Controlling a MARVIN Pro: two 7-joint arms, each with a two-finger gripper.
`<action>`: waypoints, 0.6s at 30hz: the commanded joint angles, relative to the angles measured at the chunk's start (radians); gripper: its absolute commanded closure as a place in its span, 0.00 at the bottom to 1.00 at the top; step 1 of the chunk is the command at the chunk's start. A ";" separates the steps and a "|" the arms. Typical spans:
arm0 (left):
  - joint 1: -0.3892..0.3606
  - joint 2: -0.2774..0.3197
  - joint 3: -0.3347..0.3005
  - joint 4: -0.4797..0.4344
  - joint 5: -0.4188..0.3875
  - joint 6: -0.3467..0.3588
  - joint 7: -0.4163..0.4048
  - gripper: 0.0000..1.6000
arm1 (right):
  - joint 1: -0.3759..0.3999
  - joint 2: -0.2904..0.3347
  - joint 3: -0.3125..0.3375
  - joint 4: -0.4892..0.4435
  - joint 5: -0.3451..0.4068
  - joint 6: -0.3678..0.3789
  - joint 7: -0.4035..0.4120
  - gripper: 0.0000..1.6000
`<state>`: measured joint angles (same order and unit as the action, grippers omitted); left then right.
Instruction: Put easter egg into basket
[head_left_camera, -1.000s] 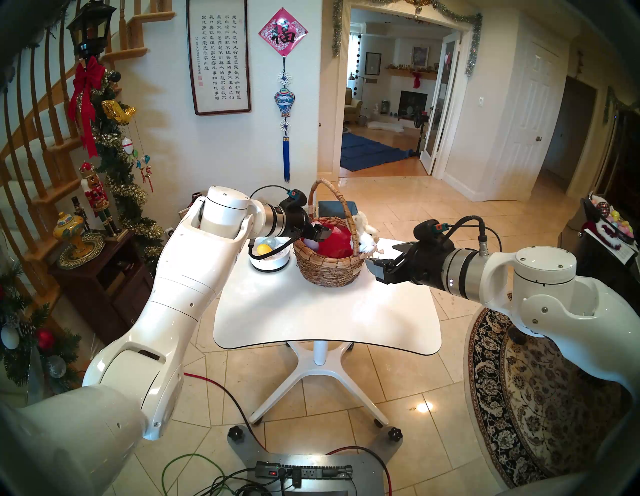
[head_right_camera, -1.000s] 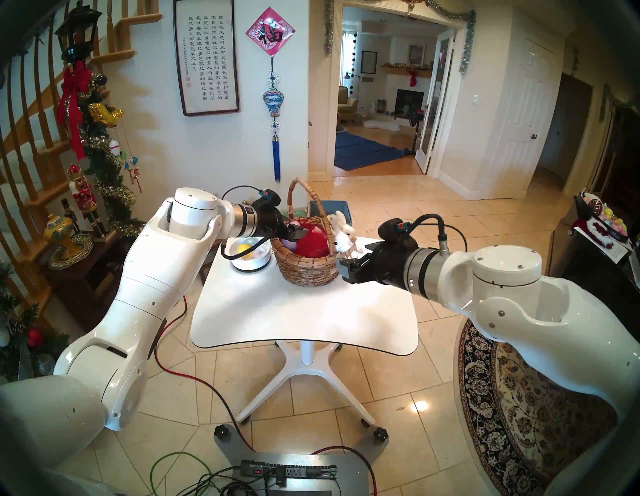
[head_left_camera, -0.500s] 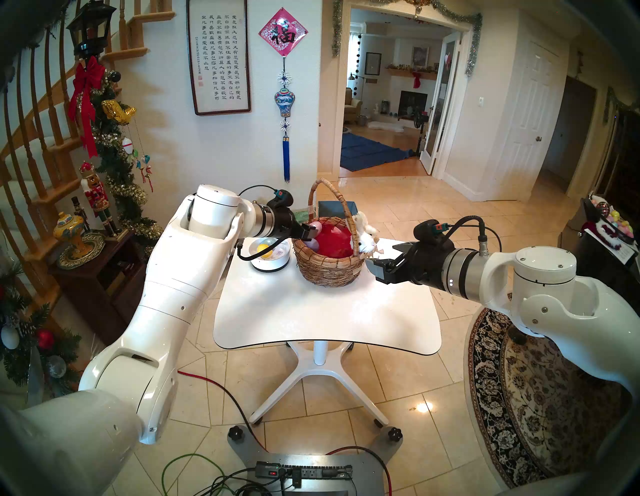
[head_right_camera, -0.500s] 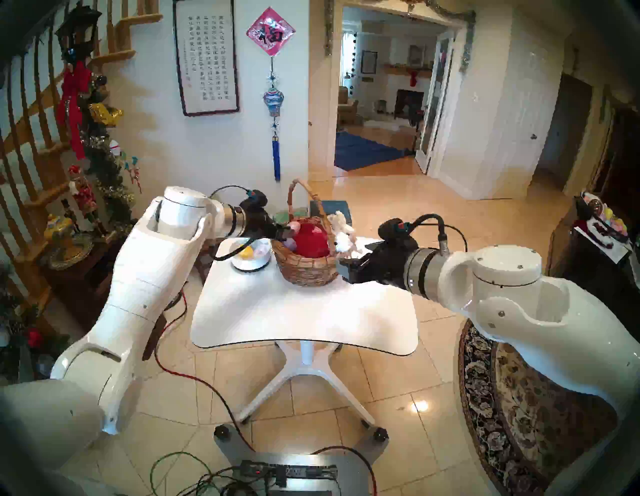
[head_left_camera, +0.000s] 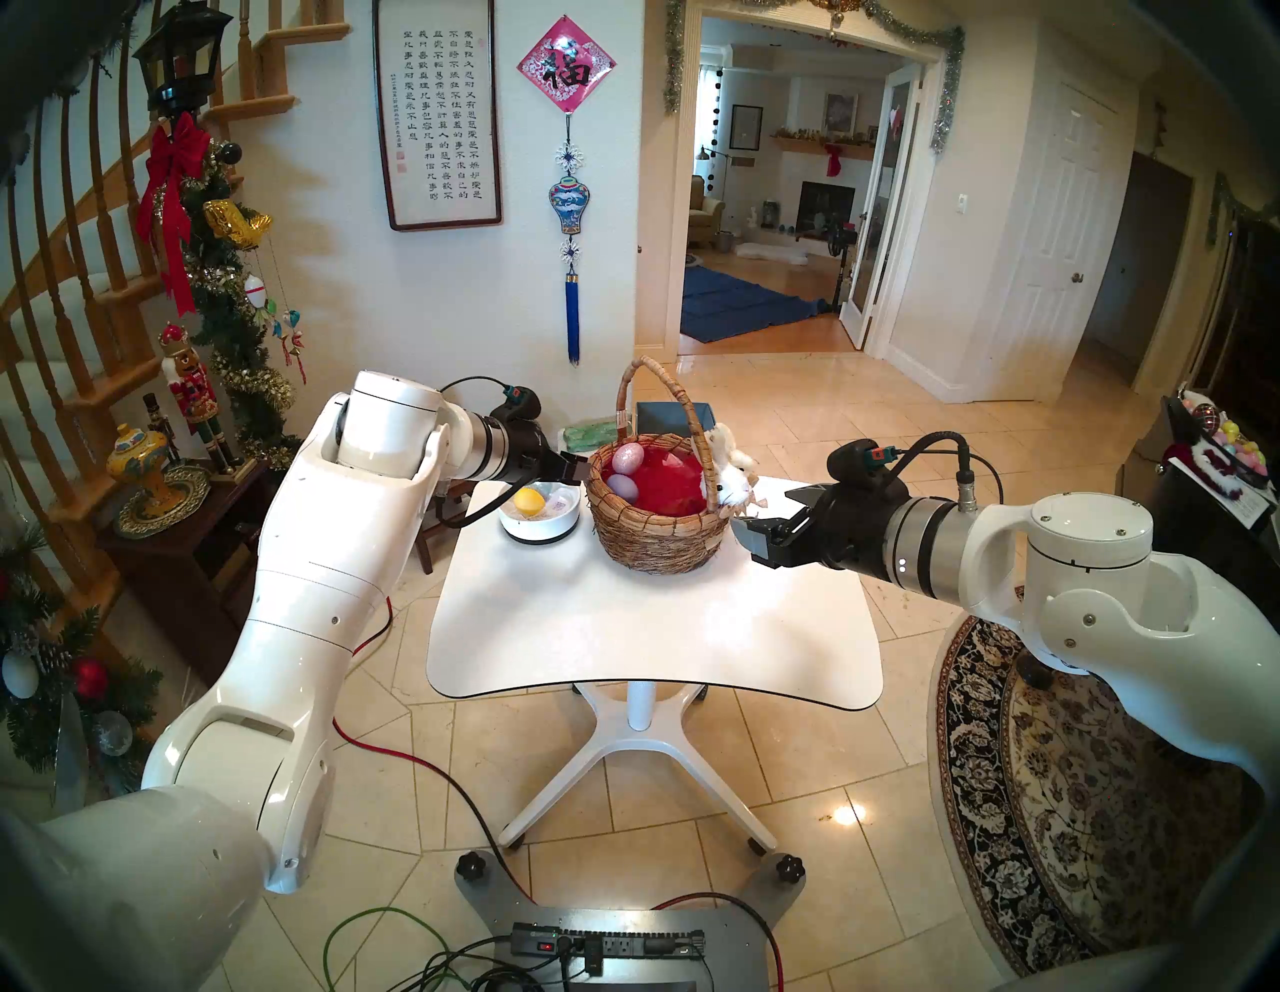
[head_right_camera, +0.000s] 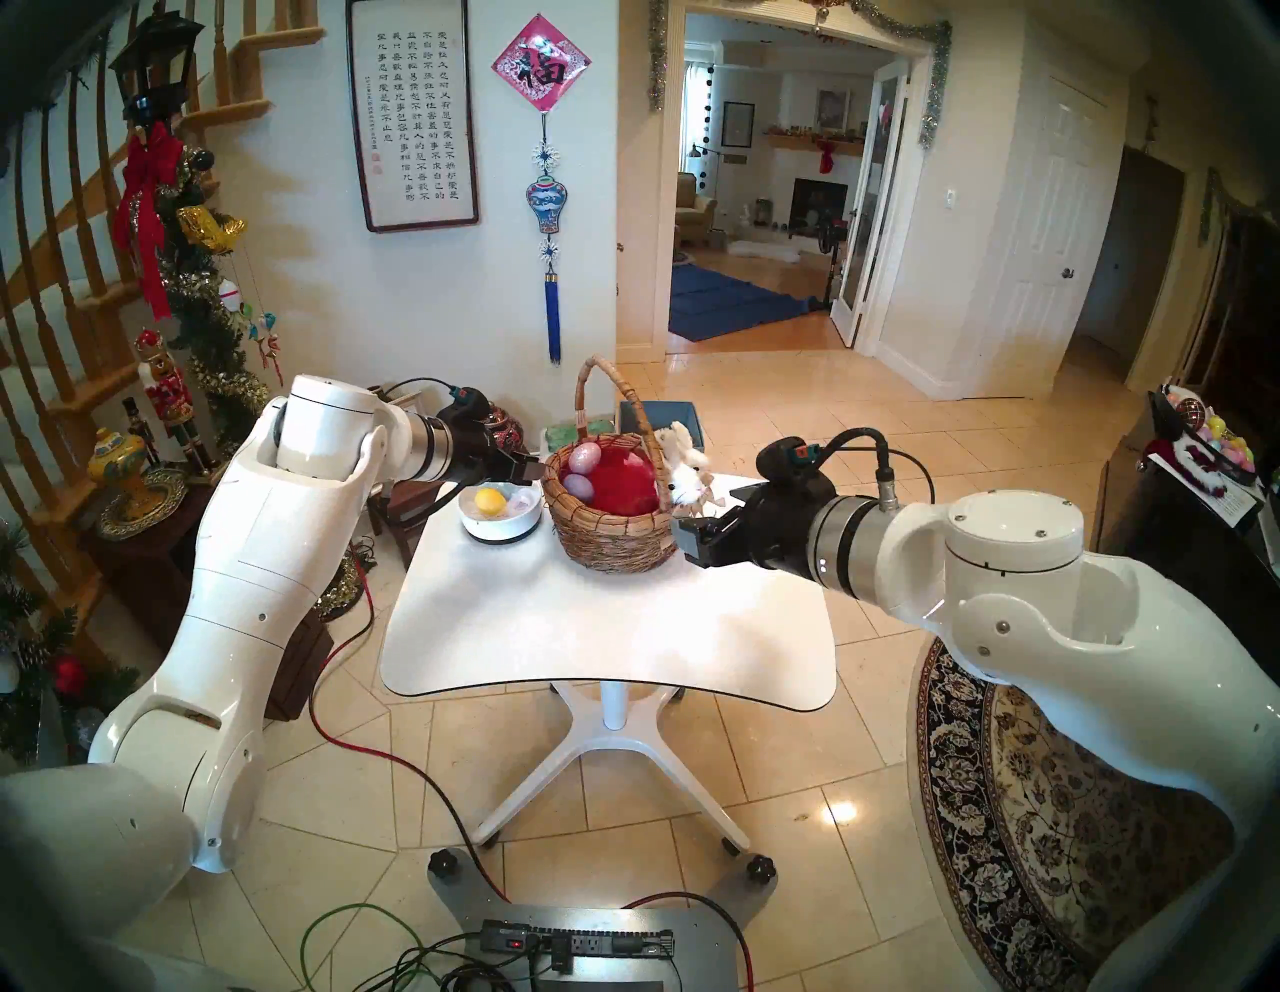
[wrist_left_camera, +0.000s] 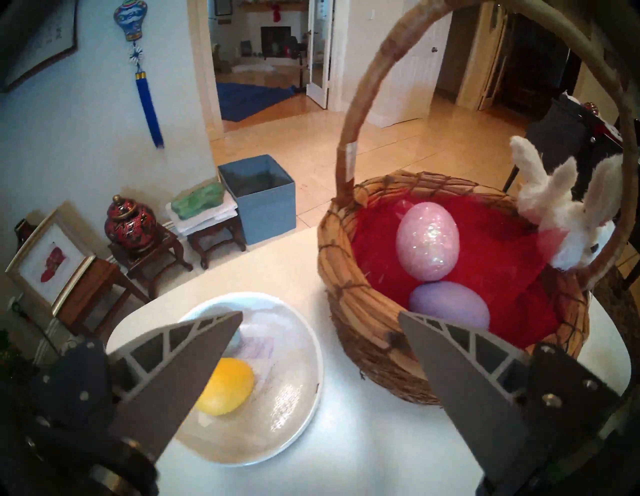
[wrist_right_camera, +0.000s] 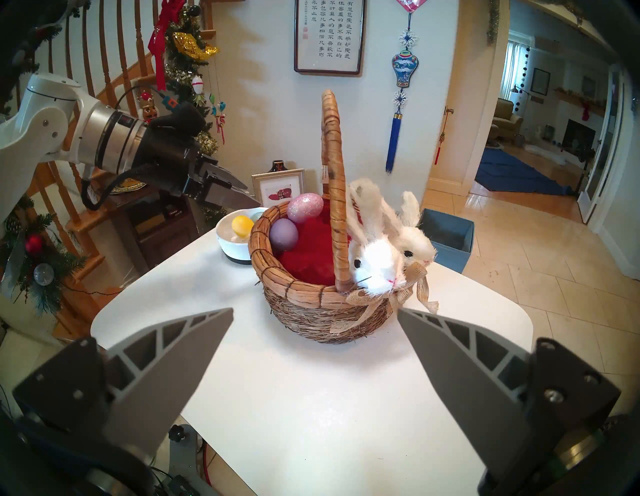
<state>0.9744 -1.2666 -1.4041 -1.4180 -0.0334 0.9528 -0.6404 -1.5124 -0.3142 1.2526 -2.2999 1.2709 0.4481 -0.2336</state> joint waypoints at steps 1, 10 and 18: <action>-0.025 0.013 -0.002 -0.006 0.005 0.007 0.001 0.00 | 0.010 -0.001 0.008 0.000 -0.002 -0.003 0.000 0.00; -0.027 0.039 0.027 0.004 0.027 0.007 0.020 0.00 | 0.010 -0.001 0.008 0.000 -0.002 -0.003 0.000 0.00; -0.025 0.039 0.019 0.011 0.035 0.007 0.039 0.09 | 0.010 -0.001 0.008 0.000 -0.002 -0.003 0.000 0.00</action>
<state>0.9711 -1.2284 -1.3703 -1.4074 0.0034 0.9622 -0.6054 -1.5124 -0.3142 1.2526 -2.2999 1.2709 0.4481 -0.2336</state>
